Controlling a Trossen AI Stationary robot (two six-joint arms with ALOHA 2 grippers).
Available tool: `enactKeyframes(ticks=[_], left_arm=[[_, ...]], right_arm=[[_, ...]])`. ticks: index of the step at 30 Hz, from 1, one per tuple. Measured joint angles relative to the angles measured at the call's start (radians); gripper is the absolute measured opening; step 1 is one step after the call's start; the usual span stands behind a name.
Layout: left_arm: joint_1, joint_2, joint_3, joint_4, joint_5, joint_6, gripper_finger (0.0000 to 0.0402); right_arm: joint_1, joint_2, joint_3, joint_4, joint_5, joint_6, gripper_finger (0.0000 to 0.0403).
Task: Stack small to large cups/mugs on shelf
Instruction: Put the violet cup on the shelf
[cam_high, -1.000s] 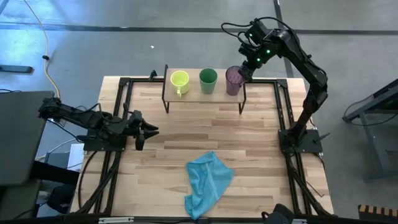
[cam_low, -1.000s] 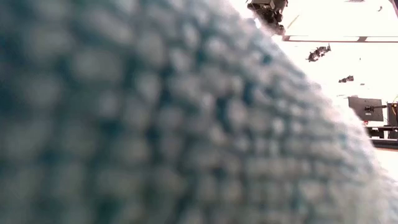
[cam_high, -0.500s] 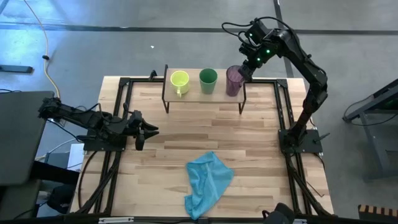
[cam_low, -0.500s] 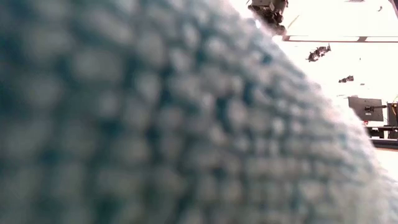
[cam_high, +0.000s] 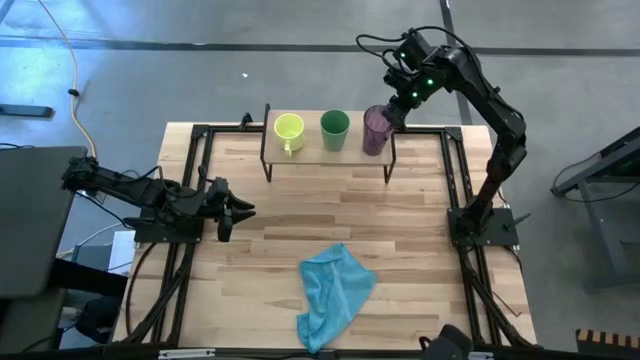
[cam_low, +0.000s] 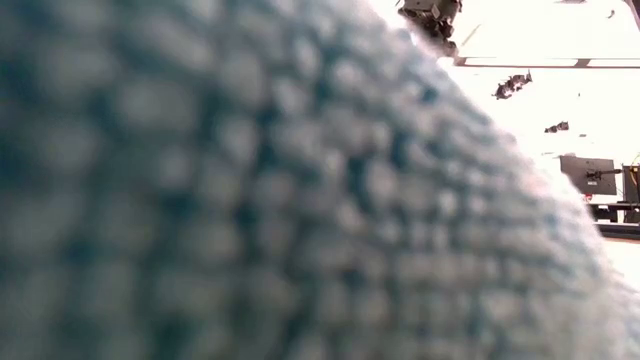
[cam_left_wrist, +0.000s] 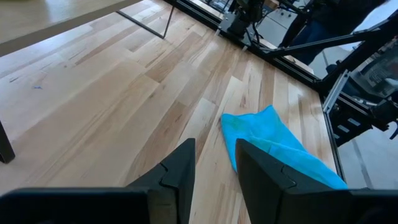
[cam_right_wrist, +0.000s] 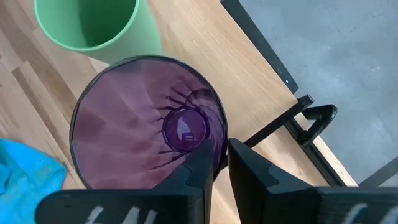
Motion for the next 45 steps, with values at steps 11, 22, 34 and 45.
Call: enactKeyframes(ticks=[11, 22, 34, 45], left_arm=[[0.000, 0.000, 0.000, 0.000, 0.005, -0.016, 0.0104], [0.000, 0.000, 0.000, -0.001, 0.008, -0.009, 0.0104], [0.000, 0.000, 0.000, -0.001, 0.007, -0.016, 0.0104], [0.000, 0.000, 0.000, -0.001, 0.007, -0.016, 0.0104]], right_arm=[[0.000, 0.040, 0.000, 0.008, -0.010, -0.005, 0.0042], [-0.009, 0.039, 0.000, 0.038, -0.004, -0.016, 0.0042], [-0.013, 0.039, 0.000, 0.065, -0.003, -0.016, 0.0042], [-0.013, 0.039, 0.000, 0.085, -0.003, -0.015, 0.0042]])
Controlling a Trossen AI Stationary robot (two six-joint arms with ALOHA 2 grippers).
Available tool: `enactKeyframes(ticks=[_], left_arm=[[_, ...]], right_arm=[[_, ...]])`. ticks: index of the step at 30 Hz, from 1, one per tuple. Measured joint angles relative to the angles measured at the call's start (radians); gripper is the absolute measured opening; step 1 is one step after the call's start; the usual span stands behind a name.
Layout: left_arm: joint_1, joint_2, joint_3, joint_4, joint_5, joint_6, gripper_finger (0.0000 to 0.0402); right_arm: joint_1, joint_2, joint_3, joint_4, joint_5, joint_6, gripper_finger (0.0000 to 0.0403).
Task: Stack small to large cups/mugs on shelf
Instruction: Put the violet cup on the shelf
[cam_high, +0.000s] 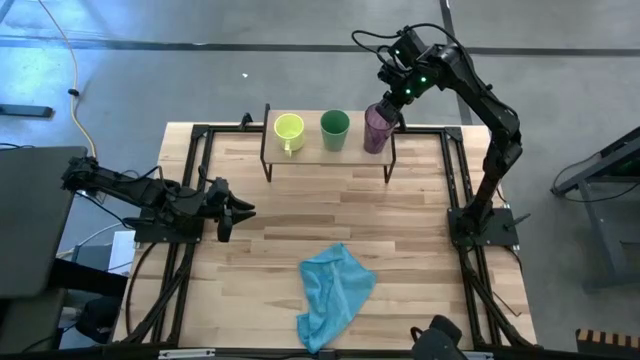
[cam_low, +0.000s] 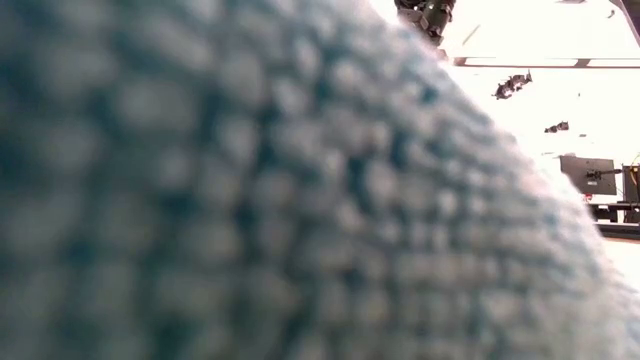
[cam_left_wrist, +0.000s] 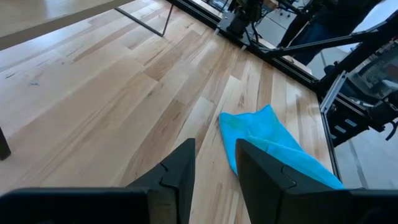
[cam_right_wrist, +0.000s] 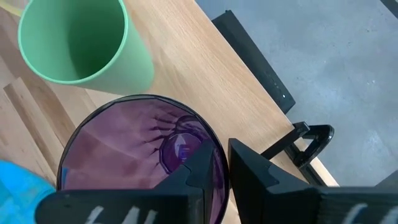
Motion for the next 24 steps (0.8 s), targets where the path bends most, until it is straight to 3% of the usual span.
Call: enactKeyframes(ticks=[24], left_arm=[[0.000, 0.000, 0.000, 0.000, 0.000, 0.000, 0.0104]], right_arm=[[0.000, 0.000, 0.000, 0.013, -0.001, 0.000, 0.0042]])
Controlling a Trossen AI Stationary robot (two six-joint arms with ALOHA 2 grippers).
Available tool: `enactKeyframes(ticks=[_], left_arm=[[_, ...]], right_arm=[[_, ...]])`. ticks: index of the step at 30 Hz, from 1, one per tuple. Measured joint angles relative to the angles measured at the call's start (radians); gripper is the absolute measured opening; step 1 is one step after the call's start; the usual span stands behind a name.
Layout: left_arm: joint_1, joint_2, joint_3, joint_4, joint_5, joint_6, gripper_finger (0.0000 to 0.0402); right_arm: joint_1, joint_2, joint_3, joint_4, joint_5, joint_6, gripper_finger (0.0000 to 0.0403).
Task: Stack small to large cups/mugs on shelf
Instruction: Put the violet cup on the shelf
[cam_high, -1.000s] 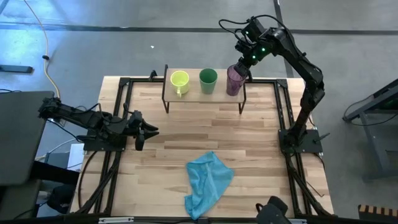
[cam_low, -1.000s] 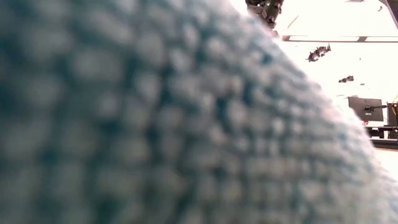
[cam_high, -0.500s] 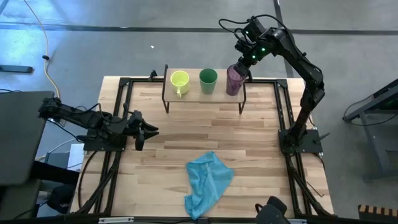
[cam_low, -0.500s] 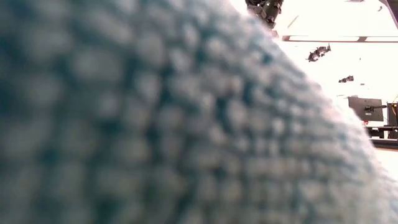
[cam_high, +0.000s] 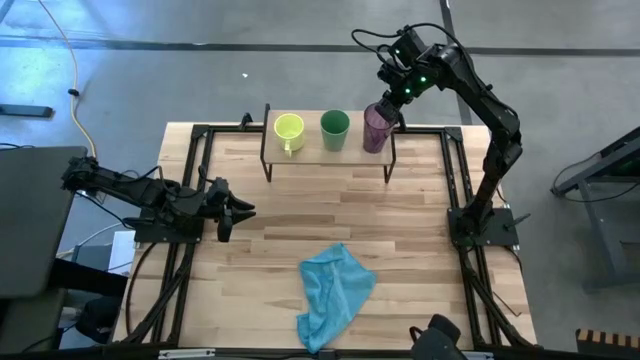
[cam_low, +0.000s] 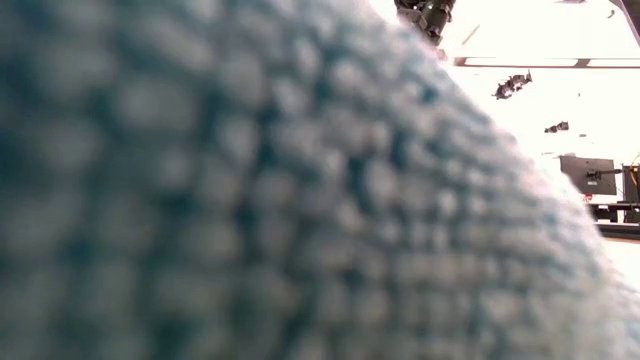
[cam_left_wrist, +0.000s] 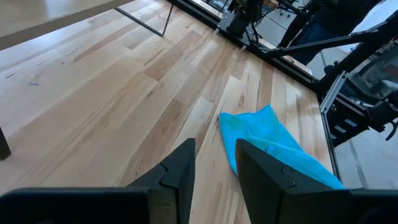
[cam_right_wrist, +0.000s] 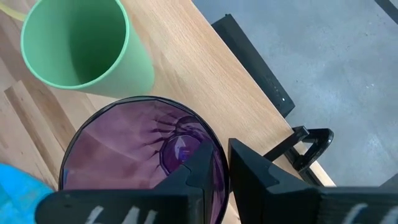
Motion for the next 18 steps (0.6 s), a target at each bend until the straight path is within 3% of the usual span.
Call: enactKeyframes(ticks=[18], left_arm=[[0.000, 0.000, 0.000, 0.000, 0.000, -0.001, 0.0104]], right_arm=[[0.000, 0.000, 0.000, 0.014, -0.010, -0.002, 0.0042]])
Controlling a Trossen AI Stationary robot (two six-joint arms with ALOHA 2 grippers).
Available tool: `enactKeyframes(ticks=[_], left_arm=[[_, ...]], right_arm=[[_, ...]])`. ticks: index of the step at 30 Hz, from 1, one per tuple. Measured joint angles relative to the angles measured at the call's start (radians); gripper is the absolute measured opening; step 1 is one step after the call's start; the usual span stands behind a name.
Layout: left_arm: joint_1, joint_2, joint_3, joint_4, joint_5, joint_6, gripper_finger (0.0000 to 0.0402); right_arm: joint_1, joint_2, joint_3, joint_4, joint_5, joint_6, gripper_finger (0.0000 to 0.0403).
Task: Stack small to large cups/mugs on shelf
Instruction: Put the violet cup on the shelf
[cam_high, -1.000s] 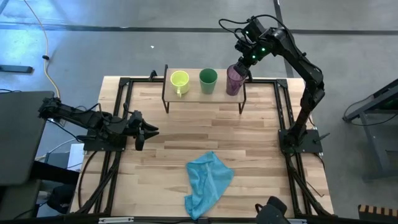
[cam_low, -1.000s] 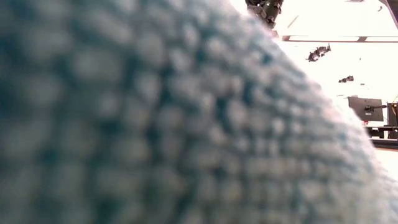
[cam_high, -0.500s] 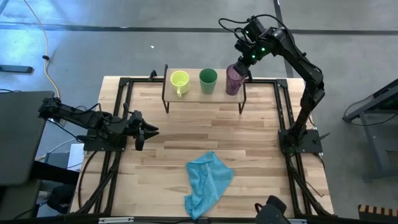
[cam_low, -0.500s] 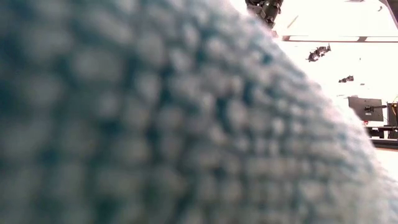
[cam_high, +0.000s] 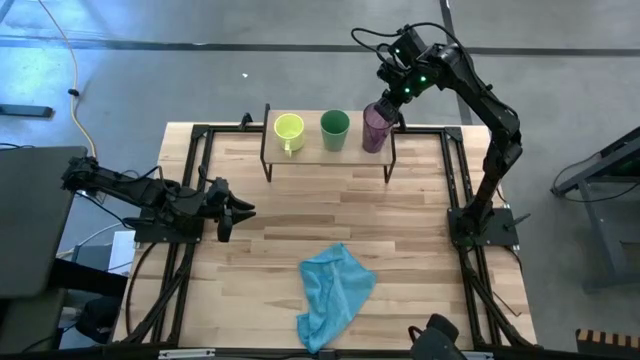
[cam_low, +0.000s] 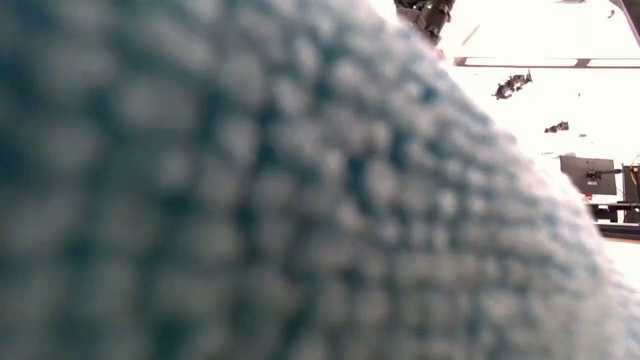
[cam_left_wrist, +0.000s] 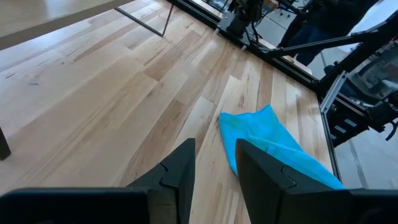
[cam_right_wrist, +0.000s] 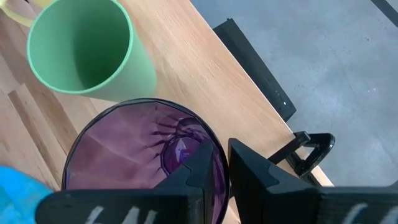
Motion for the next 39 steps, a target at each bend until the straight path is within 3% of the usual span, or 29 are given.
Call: enactKeyframes(ticks=[39], left_arm=[[0.000, 0.000, 0.000, 0.000, 0.000, -0.007, 0.0104]], right_arm=[[0.002, 0.013, 0.000, -0.014, -0.005, -0.028, 0.0042]])
